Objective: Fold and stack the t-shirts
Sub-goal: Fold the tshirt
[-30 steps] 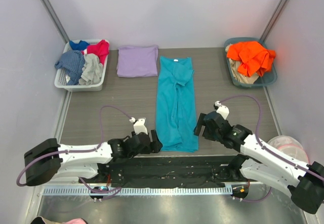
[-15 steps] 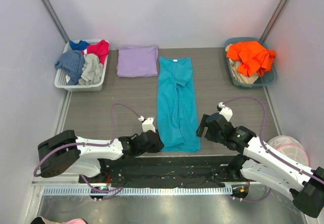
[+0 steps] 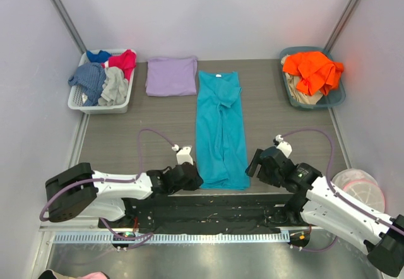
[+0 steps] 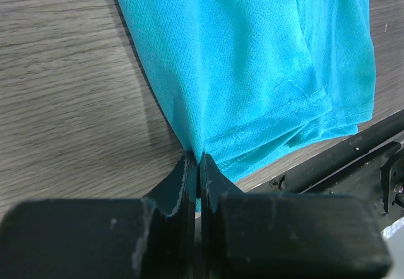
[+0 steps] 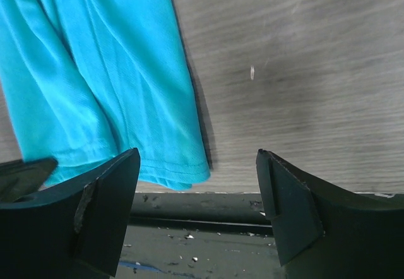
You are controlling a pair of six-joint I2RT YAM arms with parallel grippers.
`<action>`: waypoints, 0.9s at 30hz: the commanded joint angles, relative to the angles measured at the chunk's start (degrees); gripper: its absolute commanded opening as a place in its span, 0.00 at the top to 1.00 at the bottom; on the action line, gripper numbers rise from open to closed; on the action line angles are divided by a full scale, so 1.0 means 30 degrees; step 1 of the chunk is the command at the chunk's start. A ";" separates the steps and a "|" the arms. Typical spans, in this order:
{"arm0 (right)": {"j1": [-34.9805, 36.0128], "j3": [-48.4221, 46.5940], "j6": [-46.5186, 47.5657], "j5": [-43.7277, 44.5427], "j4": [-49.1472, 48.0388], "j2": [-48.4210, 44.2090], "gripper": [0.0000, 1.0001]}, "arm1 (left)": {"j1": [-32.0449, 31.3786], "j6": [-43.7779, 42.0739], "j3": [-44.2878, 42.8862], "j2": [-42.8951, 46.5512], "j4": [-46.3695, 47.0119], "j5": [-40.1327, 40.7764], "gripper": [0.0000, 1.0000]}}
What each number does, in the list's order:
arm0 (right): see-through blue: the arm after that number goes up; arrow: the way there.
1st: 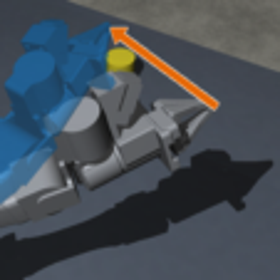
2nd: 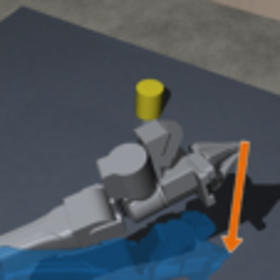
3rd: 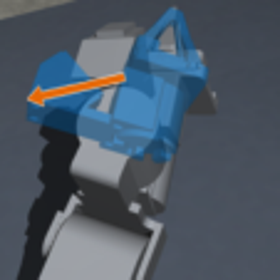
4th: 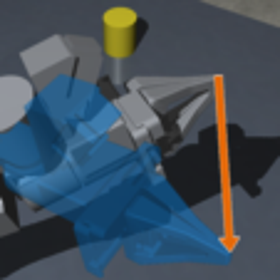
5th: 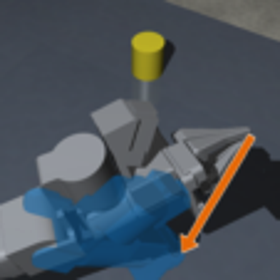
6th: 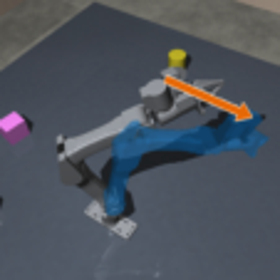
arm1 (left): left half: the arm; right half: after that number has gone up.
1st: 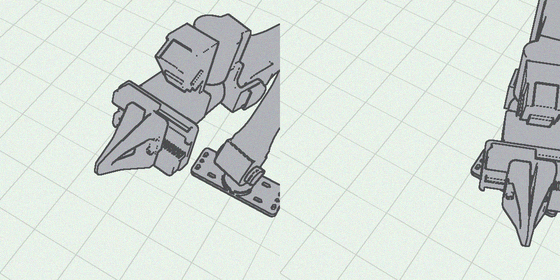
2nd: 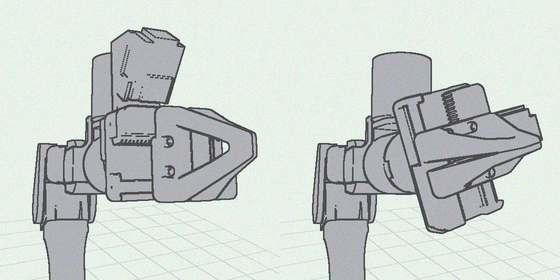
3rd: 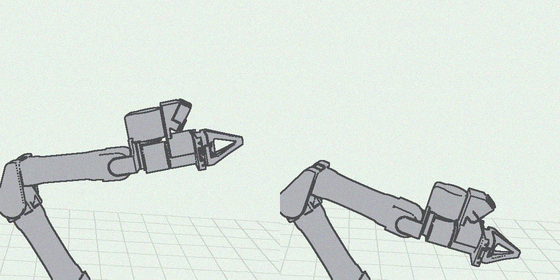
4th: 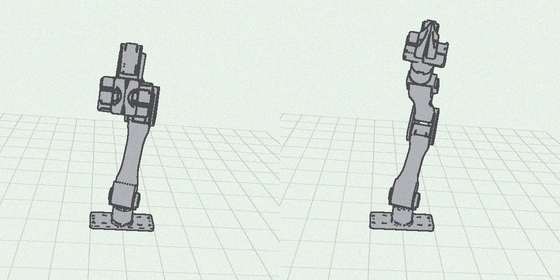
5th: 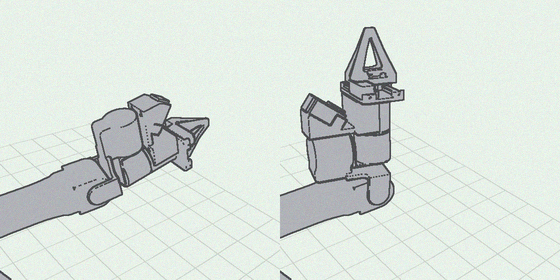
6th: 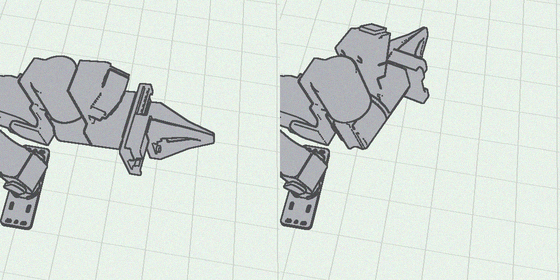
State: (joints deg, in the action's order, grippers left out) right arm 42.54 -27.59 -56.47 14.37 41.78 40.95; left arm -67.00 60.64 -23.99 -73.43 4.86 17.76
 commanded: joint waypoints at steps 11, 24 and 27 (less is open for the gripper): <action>0.0056 0.3981 -0.2534 -0.2709 -0.4487 -0.0788 0.19 | 0.0010 -0.0263 -0.0676 -0.0045 -0.0039 -0.0177 0.97; 0.0056 0.5068 -0.2799 -0.4087 -0.4845 -0.0496 0.23 | 0.0010 -0.0116 -0.0500 -0.0016 0.0107 -0.0119 0.98; 0.0115 0.4951 -0.2653 -0.4292 -0.4494 -0.0232 0.26 | 0.0010 -0.0087 -0.0587 -0.0133 0.0225 -0.0119 0.98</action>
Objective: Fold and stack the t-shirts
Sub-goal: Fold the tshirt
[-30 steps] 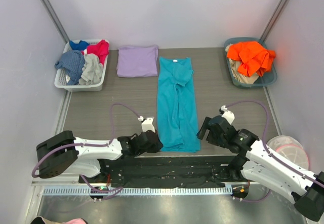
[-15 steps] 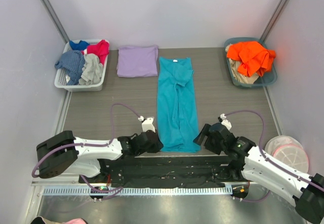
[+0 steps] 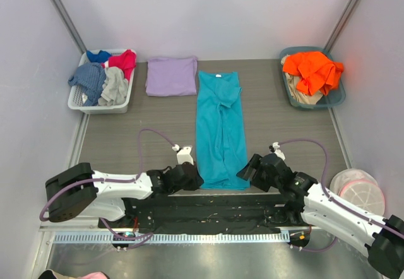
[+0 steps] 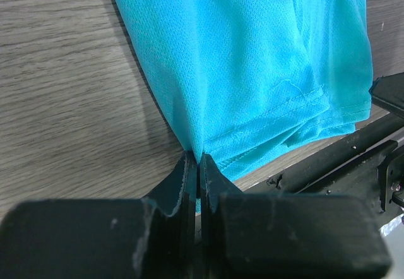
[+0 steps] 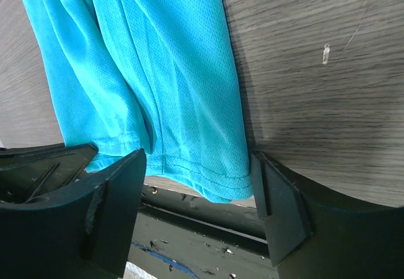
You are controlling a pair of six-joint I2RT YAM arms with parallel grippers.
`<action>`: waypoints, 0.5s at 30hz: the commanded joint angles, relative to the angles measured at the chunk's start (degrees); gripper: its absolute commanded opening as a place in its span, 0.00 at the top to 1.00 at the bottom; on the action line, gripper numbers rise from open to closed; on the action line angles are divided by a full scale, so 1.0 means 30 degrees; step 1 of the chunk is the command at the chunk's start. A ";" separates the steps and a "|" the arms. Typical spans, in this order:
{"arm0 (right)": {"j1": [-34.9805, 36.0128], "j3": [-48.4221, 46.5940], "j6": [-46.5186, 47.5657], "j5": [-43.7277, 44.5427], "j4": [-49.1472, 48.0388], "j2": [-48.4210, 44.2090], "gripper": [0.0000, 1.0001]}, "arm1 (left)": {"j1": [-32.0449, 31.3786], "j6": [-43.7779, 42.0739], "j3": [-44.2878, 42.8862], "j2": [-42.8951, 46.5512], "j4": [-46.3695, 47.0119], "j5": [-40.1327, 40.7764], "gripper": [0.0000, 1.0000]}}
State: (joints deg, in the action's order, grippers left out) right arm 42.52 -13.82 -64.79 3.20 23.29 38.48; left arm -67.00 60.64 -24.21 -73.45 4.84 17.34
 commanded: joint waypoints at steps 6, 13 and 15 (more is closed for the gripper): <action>0.0269 0.0067 0.0591 -0.0803 0.2374 0.1351 0.31 | 0.0010 -0.0028 -0.0515 -0.0097 0.0291 0.0078 0.98; 0.0445 0.0096 0.0709 -0.0804 0.1994 0.2202 0.34 | 0.0010 0.0030 -0.0398 0.0020 0.0291 0.0108 0.99; 0.0503 0.0097 0.0709 -0.1477 0.1876 0.2436 0.36 | 0.0010 0.0059 -0.0340 0.0021 0.0291 0.0137 0.99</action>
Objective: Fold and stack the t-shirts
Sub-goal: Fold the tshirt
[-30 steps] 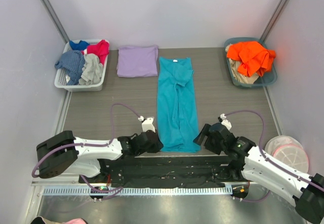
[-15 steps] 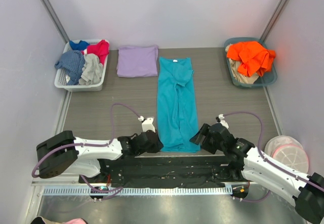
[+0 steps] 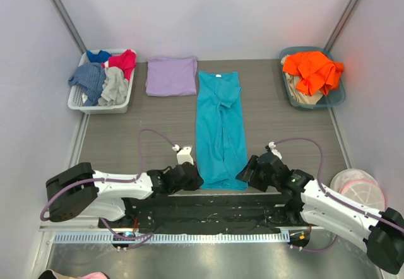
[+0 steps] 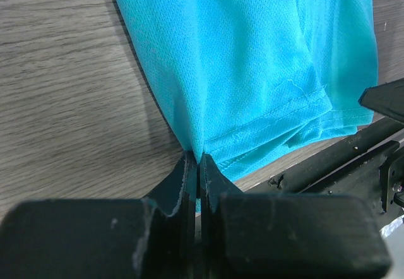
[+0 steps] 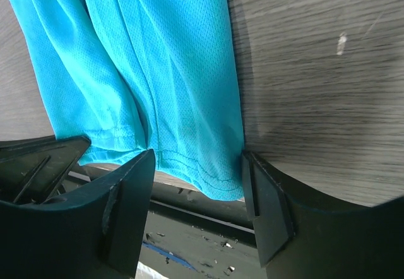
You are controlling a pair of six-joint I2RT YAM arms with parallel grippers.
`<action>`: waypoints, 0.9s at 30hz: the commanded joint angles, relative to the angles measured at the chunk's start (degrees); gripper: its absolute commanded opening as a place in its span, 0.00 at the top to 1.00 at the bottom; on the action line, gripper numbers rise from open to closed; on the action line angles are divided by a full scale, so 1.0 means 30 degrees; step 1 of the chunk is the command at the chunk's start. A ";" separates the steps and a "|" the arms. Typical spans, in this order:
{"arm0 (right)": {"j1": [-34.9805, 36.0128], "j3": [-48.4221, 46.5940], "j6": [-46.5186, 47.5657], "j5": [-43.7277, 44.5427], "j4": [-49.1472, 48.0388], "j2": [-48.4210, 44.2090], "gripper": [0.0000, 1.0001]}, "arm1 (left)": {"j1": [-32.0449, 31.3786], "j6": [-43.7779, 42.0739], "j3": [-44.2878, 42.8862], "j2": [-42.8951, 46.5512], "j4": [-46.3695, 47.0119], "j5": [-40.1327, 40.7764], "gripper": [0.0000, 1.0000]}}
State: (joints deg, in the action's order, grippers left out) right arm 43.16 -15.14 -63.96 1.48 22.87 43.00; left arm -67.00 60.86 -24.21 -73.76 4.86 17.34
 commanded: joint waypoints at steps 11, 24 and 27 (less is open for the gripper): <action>0.0644 0.0680 0.0403 -0.1078 0.1429 0.1867 0.67 | 0.0010 0.0045 -0.0223 0.0122 0.0430 0.0195 1.00; 0.0673 -0.1543 0.0726 0.0385 0.2629 0.0226 0.99 | 0.0010 -0.0539 -0.1860 0.1674 -0.1531 0.0545 1.00; 0.0673 -0.2949 0.1106 0.0854 0.2454 0.0751 0.99 | 0.0010 -0.1271 -0.3265 0.1880 -0.2644 0.0780 1.00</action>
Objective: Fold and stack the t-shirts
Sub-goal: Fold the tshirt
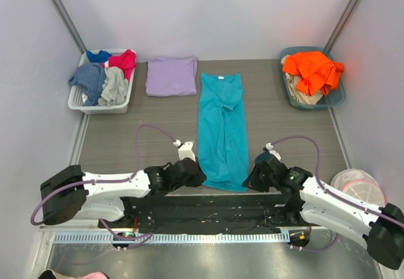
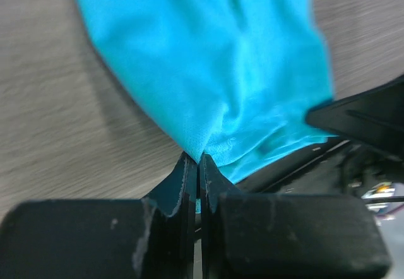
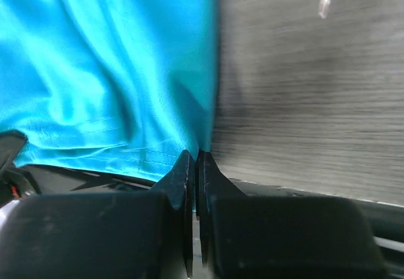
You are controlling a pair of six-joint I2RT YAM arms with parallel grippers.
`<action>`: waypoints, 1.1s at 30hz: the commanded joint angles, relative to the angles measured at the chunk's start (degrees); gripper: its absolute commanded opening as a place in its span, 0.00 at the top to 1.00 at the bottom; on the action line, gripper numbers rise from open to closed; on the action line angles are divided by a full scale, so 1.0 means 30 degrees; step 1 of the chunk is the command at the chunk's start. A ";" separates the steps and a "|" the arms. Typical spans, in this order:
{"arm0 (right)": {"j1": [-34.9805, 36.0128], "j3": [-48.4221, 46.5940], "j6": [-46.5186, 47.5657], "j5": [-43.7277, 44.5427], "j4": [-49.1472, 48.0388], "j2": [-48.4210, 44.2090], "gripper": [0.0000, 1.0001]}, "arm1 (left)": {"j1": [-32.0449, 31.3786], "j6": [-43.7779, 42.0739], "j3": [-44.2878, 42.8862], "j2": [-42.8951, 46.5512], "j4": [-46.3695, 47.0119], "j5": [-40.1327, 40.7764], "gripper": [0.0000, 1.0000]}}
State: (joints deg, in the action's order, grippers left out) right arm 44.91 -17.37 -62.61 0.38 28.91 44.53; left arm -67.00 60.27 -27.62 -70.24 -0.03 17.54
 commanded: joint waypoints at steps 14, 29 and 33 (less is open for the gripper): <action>-0.0027 -0.9615 0.3290 0.6022 0.1086 0.5982 0.98 | 0.1296 -0.4387 -0.6762 -0.0318 -0.3682 0.3003 1.00; -0.4302 -1.3429 0.6454 0.6729 -0.0757 1.1872 0.99 | 0.6805 -0.6905 -0.8488 -0.4738 -0.0402 -0.0893 1.00; -0.5327 -1.3869 0.7041 0.6202 -0.1693 1.2868 0.99 | 0.7625 -0.7170 -0.9629 -0.6350 -0.0077 -0.1861 1.00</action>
State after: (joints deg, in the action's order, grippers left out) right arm 31.20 -55.77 -44.80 19.35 28.40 81.43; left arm -46.13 41.41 -52.42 -86.39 -4.10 15.81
